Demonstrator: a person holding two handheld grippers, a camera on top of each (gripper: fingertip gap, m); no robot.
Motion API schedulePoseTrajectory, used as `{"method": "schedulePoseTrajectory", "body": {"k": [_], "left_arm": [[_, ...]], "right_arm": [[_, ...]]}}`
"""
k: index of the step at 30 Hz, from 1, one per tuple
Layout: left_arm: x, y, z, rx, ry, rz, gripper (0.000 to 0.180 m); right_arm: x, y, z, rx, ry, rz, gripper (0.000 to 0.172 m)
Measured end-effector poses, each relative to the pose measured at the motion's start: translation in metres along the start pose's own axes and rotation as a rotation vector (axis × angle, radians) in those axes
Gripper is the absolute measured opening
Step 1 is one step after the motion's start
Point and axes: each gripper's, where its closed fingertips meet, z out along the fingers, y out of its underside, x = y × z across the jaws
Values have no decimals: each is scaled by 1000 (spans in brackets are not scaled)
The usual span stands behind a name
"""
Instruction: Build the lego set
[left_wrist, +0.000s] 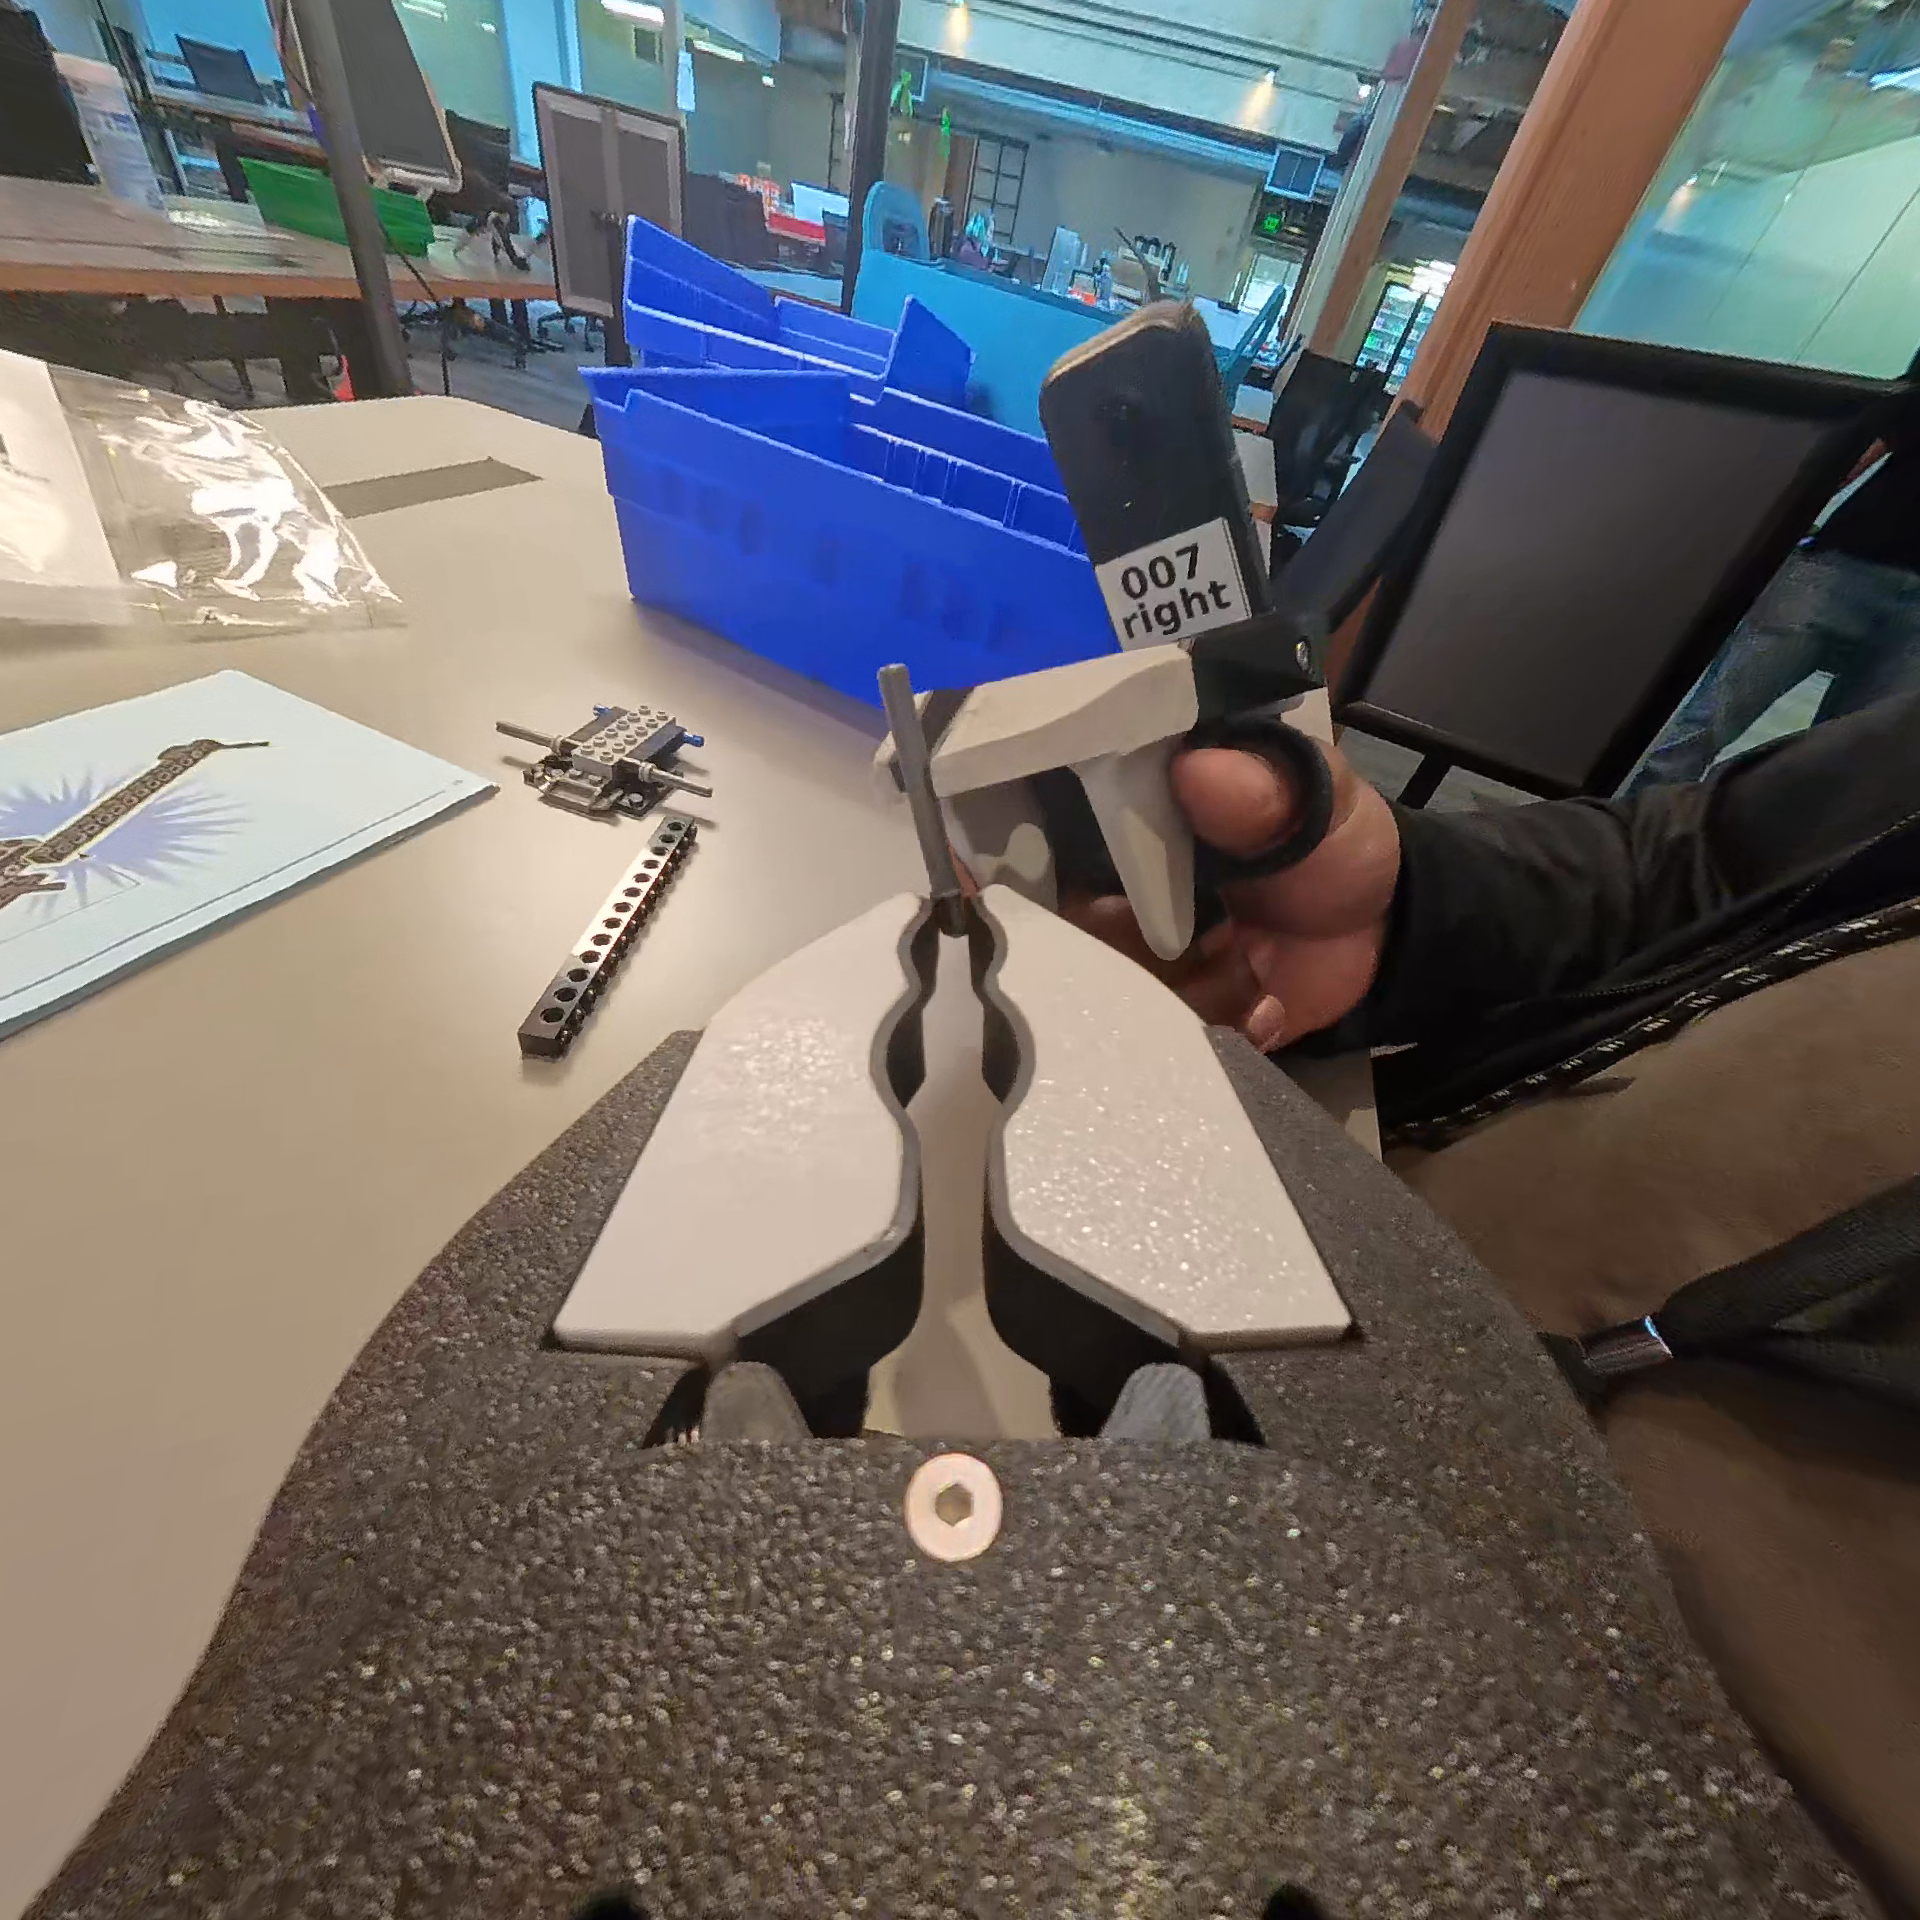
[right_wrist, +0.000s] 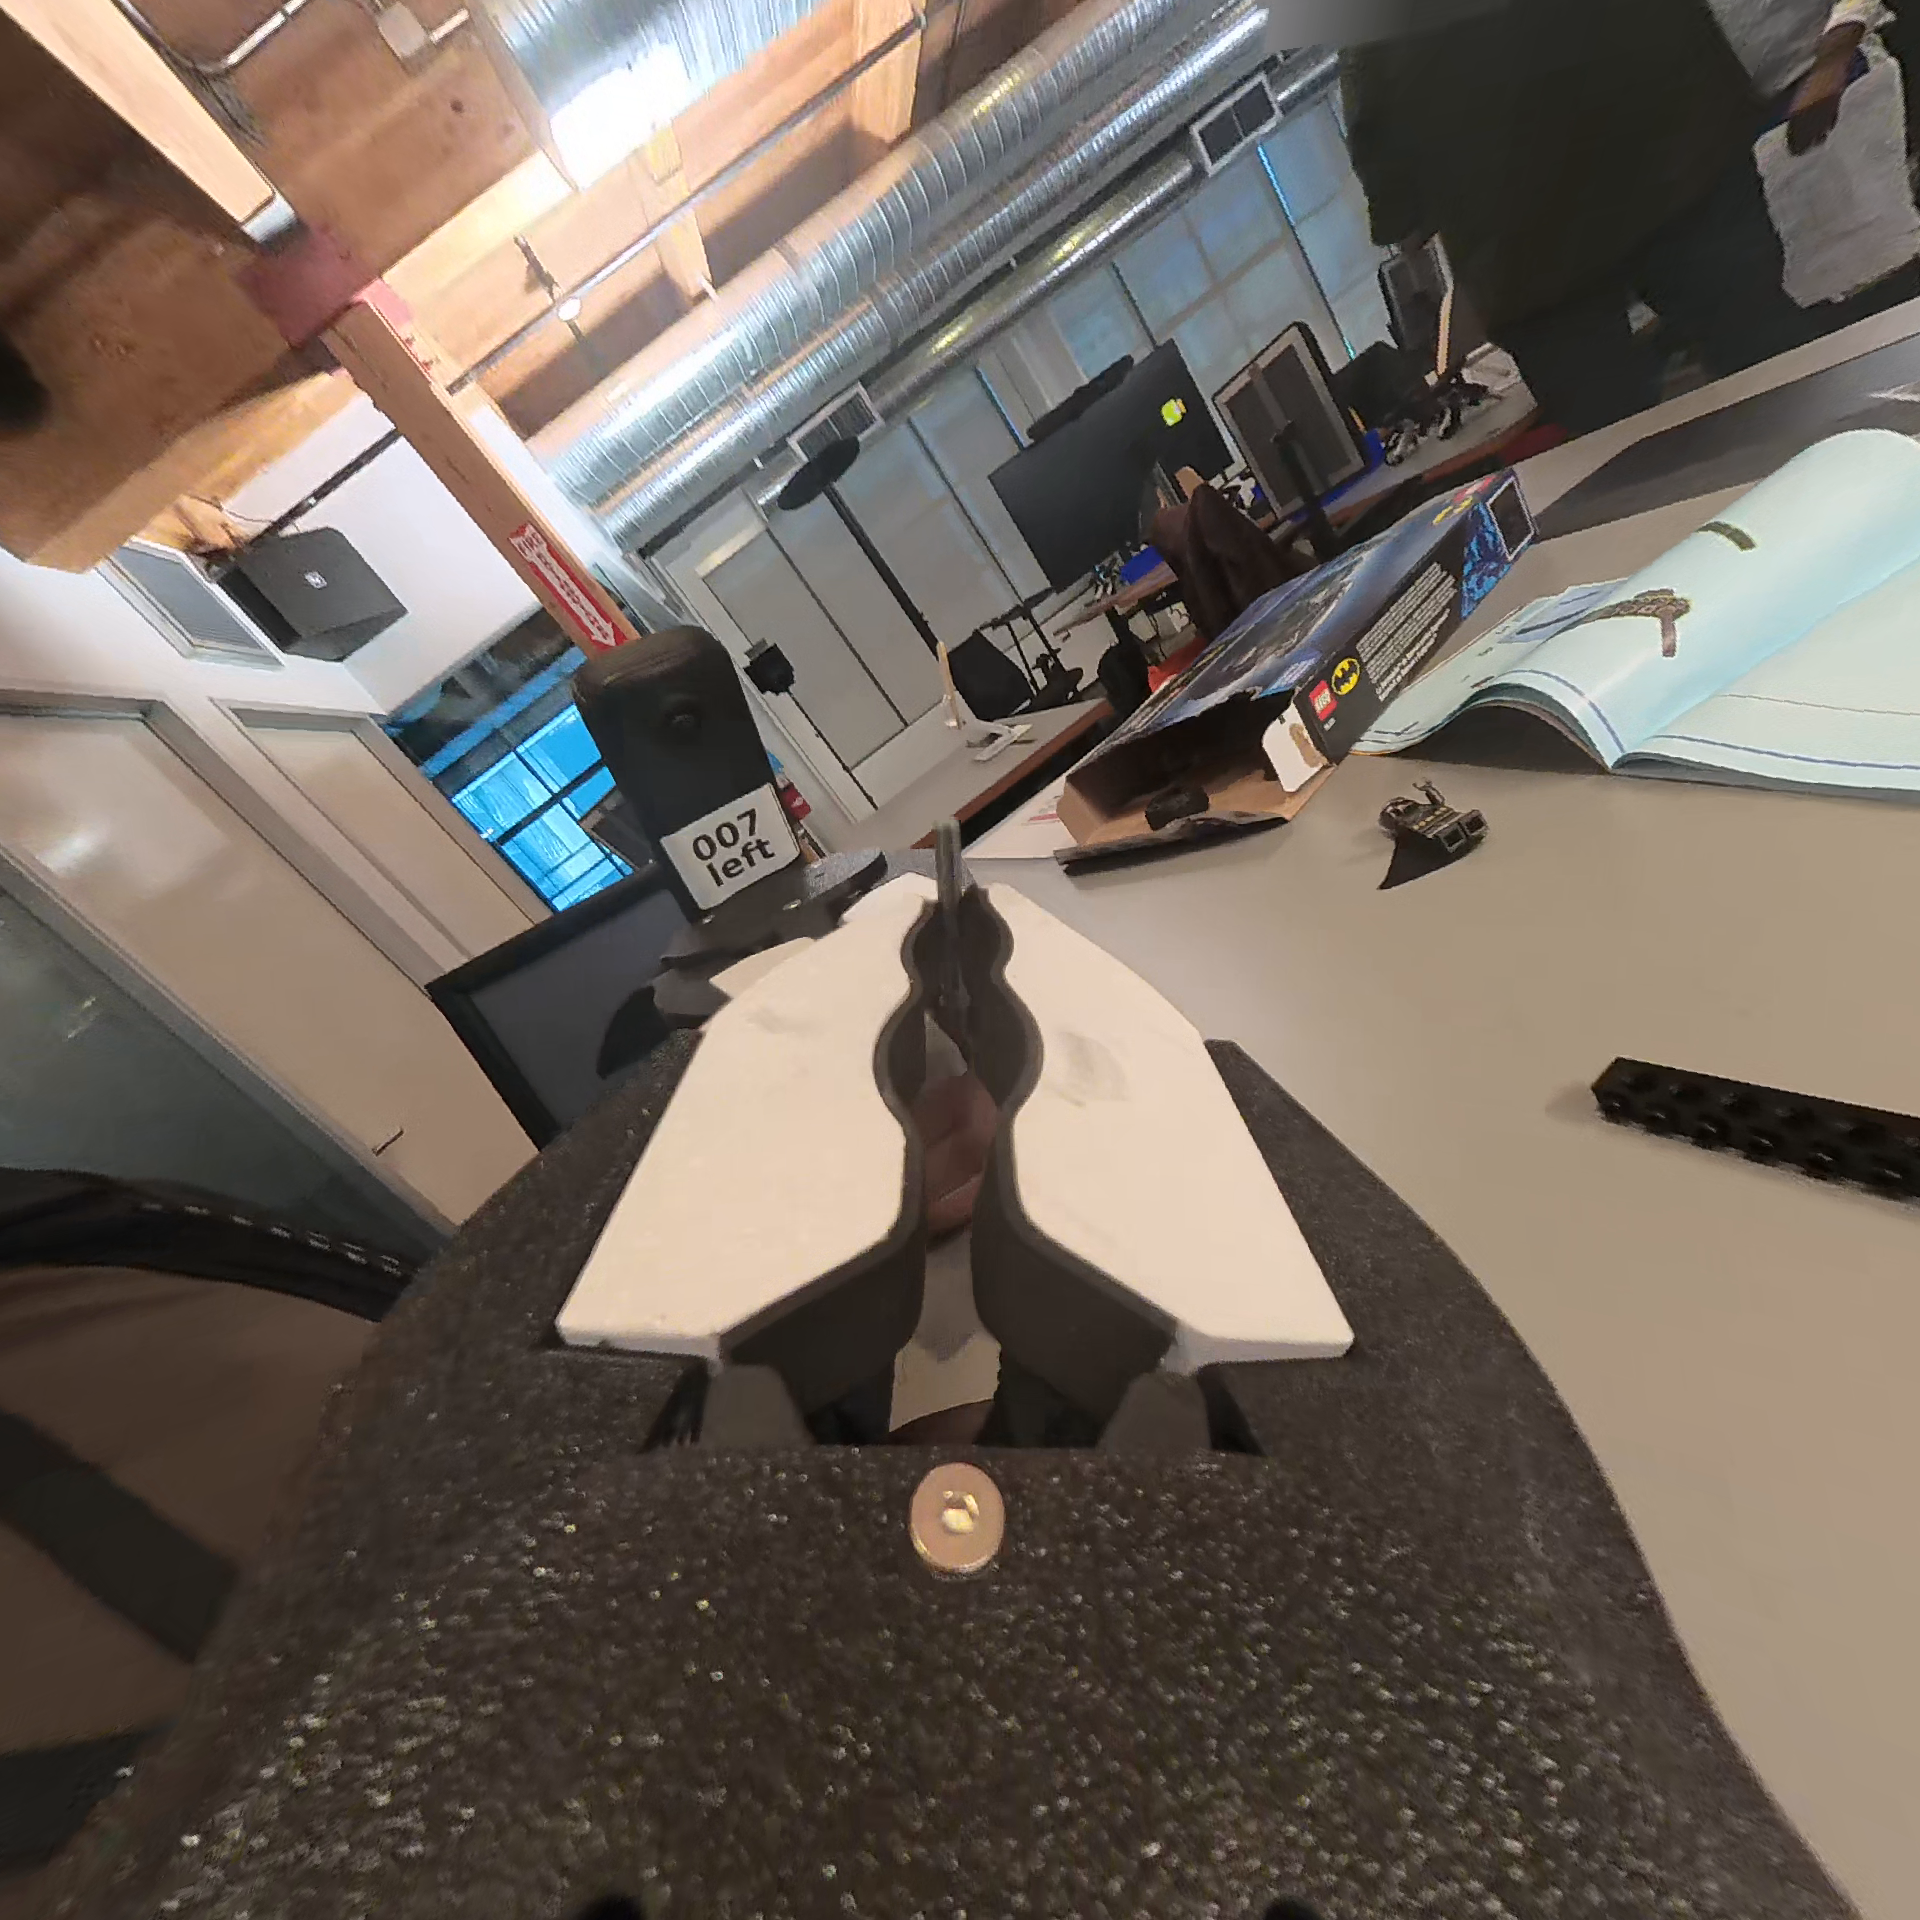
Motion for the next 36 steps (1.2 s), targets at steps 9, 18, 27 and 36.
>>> {"method": "schedulePoseTrajectory", "body": {"k": [9,18,27,36], "left_arm": [[6,2,-7,-42,52,70,3],[15,14,-20,-320,150,274,4],[20,33,-20,-493,228,424,4],[25,40,-20,-522,328,407,4]], "right_arm": [[-10,5,-4,-92,4,-204,5],[-18,24,-19,-484,-14,-867,26],[-15,48,-12,-635,-120,-973,21],[-14,62,-17,-688,-189,-1089,8]]}}
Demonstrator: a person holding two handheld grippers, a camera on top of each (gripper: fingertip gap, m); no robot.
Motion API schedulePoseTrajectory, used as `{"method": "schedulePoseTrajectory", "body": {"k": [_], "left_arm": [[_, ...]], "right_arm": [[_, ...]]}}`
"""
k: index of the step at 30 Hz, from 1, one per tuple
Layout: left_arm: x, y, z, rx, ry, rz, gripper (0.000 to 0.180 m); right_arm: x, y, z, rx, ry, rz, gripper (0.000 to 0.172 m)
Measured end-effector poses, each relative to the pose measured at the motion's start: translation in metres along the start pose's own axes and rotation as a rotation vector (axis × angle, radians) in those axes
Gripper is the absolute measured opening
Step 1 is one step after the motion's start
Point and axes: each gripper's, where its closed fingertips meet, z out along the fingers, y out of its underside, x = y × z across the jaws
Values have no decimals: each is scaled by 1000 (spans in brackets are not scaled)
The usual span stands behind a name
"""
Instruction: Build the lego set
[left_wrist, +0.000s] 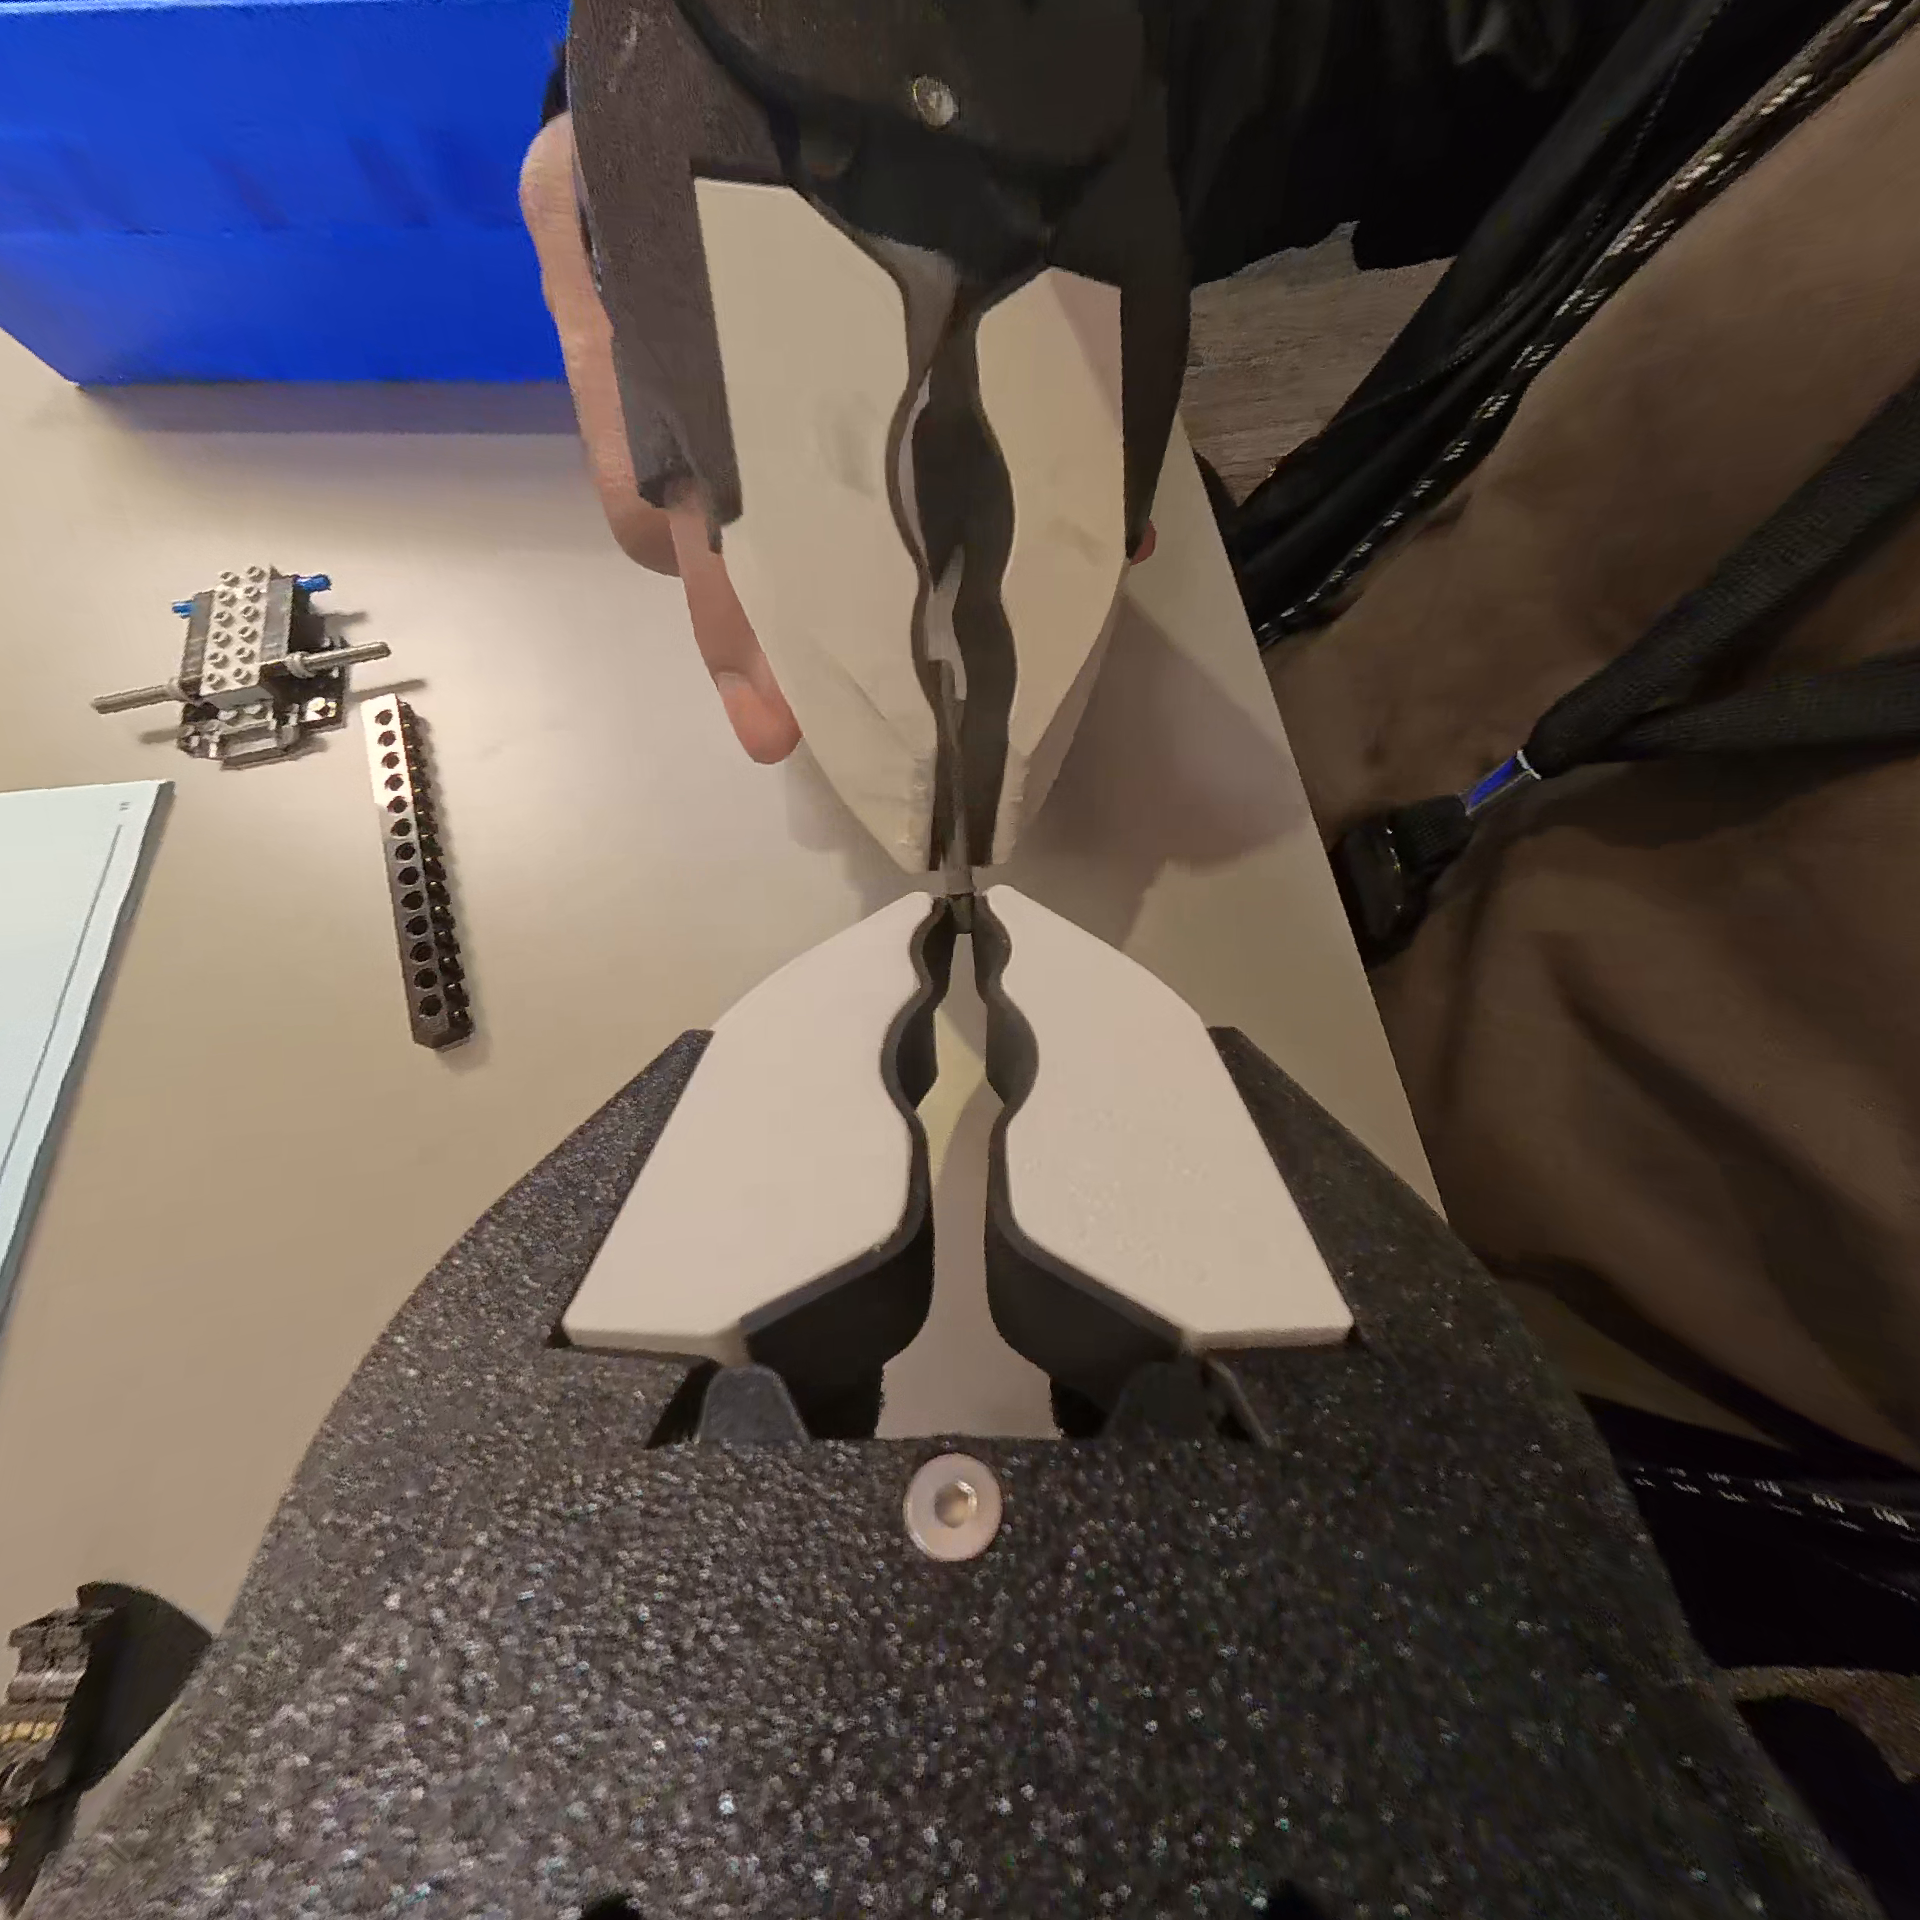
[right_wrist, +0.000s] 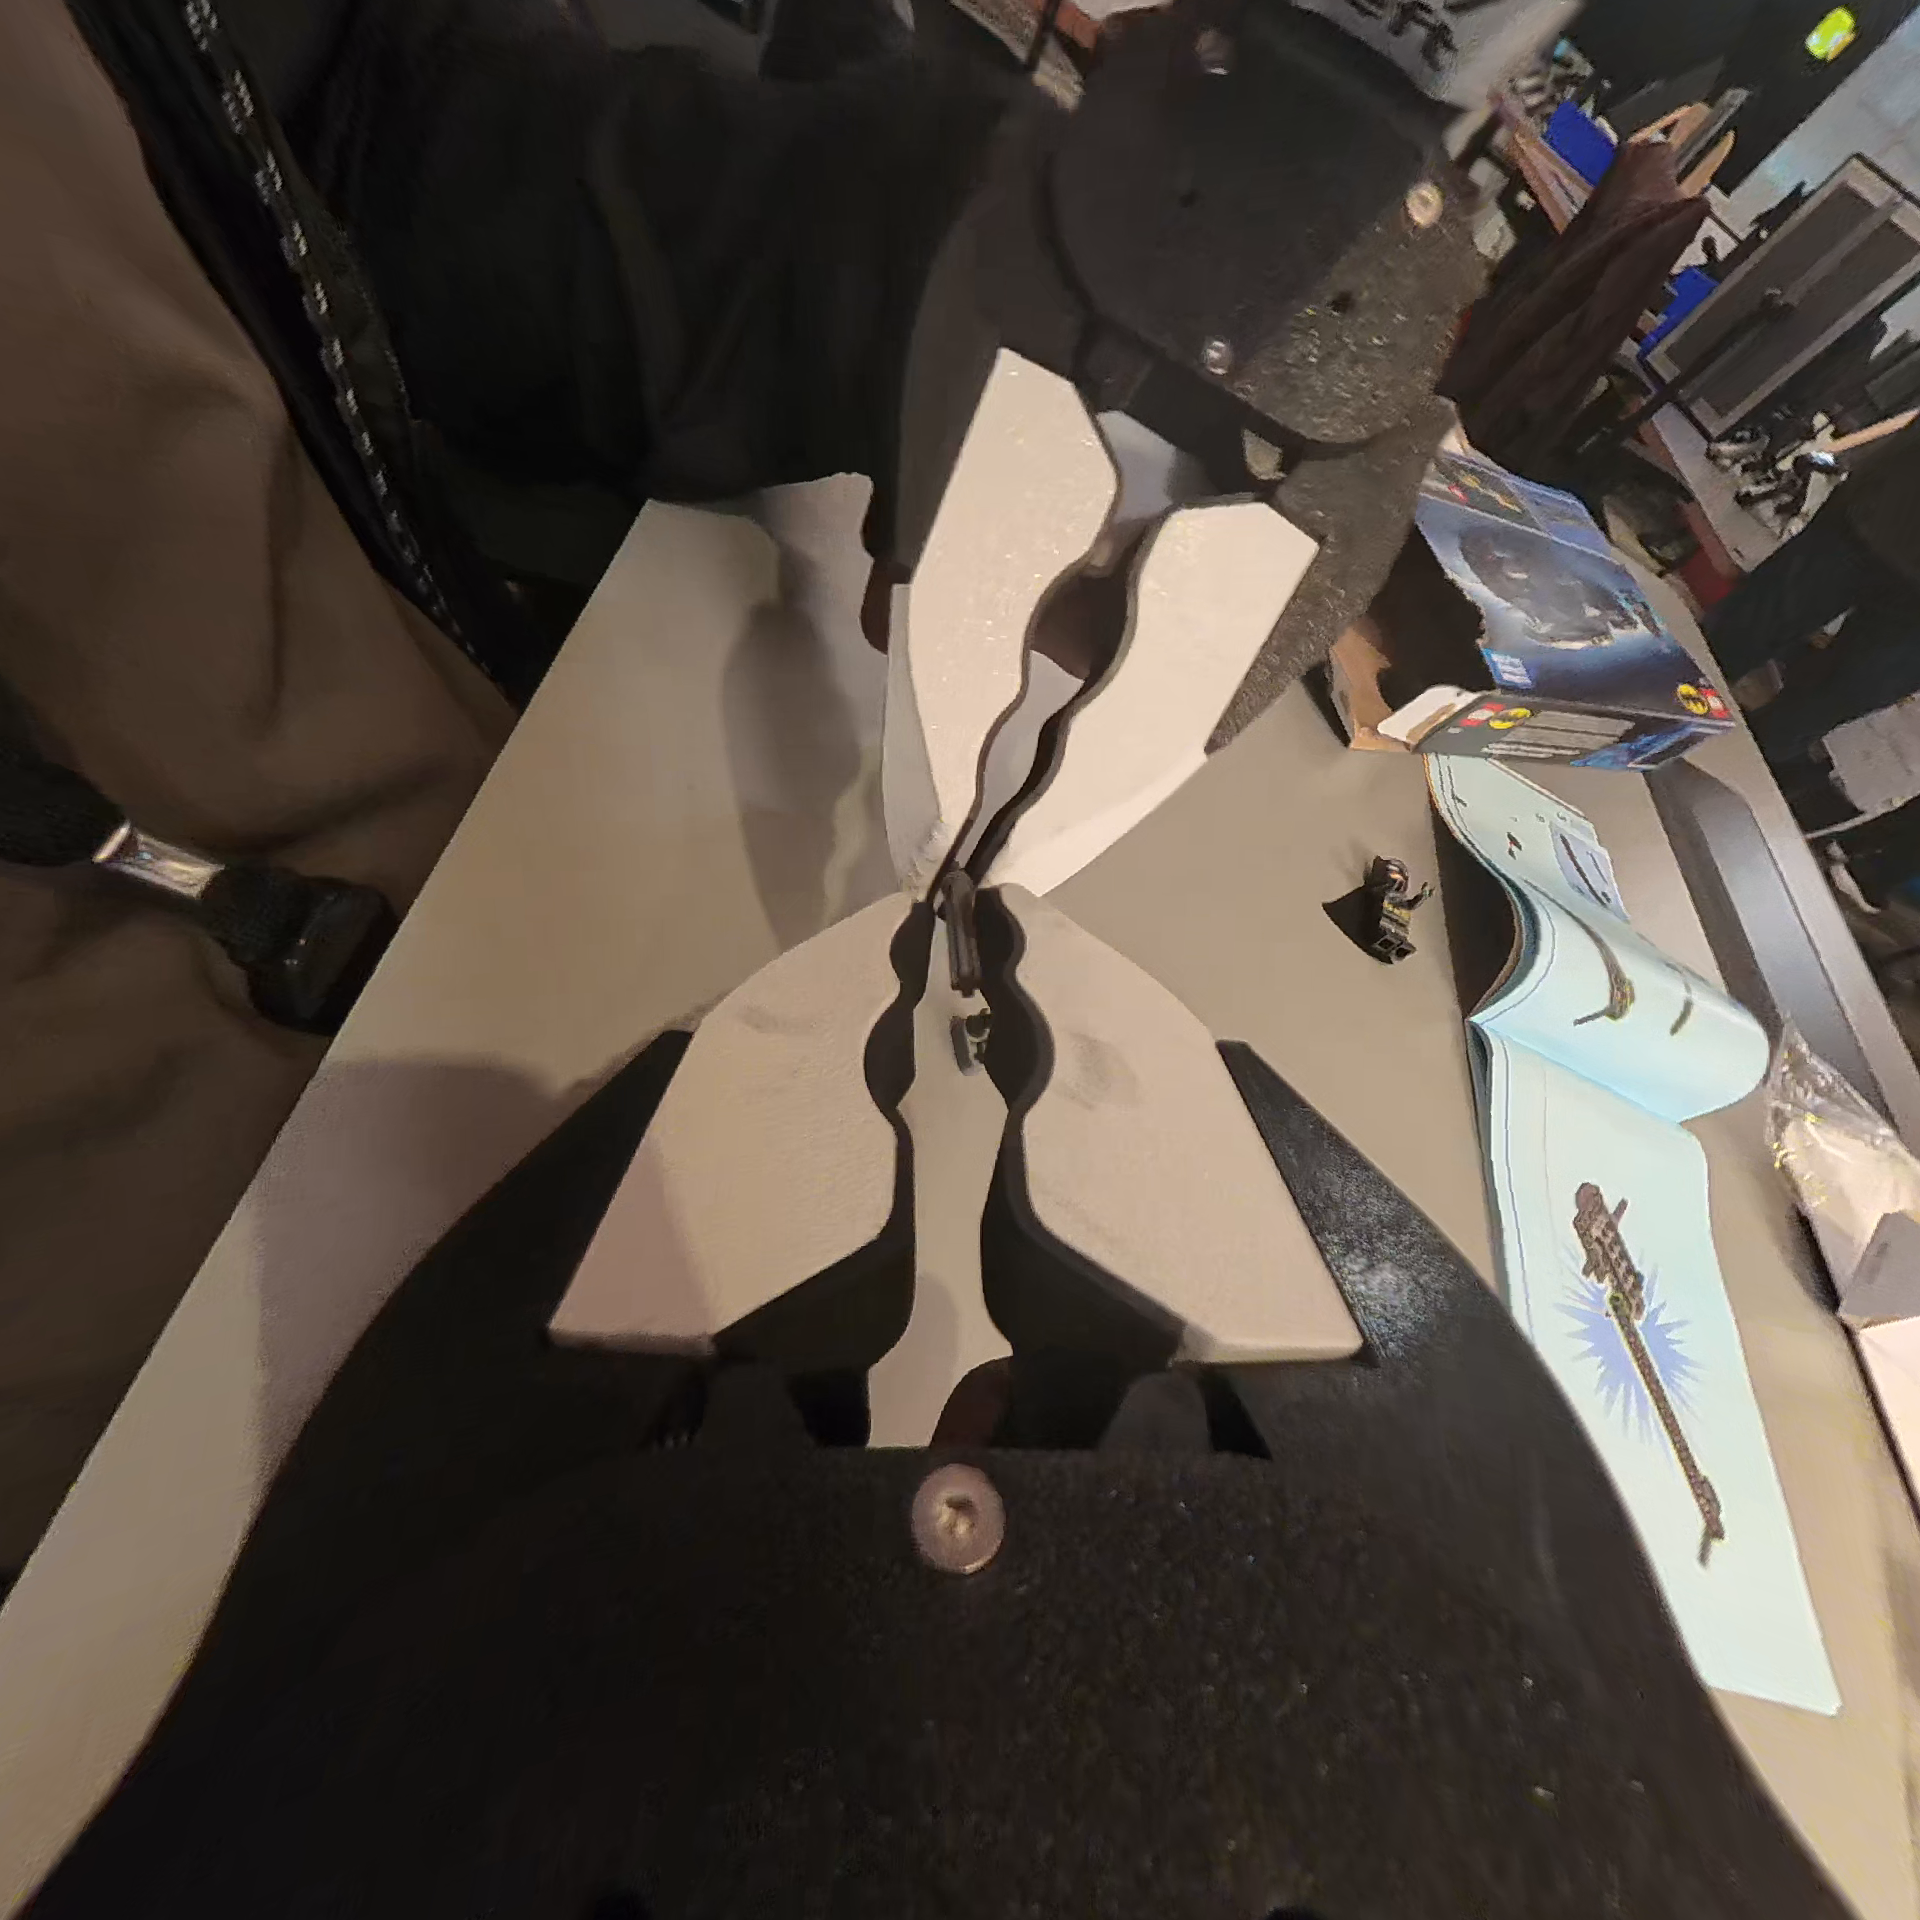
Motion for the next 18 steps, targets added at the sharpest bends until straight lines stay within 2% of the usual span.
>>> {"method": "schedulePoseTrajectory", "body": {"k": [13,18], "left_arm": [[4,4,5,-4,79,-27,4],[-5,5,1,26,11,-63,9]], "right_arm": [[-5,2,5,-7,7,-82,5],[2,6,1,-5,47,-42,5]]}}
